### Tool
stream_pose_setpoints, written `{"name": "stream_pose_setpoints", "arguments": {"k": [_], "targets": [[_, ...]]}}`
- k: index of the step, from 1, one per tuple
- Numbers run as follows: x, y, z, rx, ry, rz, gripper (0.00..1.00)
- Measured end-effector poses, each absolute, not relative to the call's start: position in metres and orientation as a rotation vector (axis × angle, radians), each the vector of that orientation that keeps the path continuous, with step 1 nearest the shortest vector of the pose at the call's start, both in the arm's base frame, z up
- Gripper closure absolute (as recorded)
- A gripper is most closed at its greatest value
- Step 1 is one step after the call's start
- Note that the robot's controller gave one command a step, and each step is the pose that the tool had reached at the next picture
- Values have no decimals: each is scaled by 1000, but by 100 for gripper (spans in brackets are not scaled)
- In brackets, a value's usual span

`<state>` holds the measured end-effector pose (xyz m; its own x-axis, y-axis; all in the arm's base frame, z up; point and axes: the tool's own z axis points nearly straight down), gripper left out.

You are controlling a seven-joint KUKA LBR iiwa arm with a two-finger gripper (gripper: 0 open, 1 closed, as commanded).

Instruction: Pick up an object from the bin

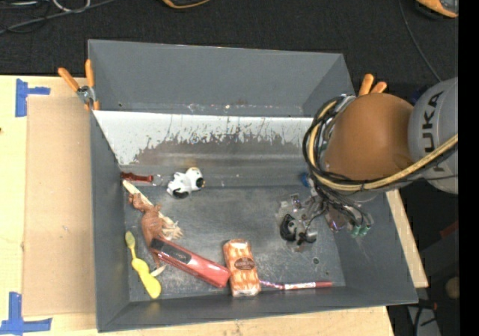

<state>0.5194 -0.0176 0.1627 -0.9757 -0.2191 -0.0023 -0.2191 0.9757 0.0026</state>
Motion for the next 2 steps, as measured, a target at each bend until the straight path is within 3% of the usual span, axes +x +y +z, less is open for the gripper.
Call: {"name": "stream_pose_setpoints", "arguments": {"k": [1, 2], "targets": [[518, -17, 208, -345, 3128, 7, 100], [520, -17, 233, -342, 3121, 6, 100]]}}
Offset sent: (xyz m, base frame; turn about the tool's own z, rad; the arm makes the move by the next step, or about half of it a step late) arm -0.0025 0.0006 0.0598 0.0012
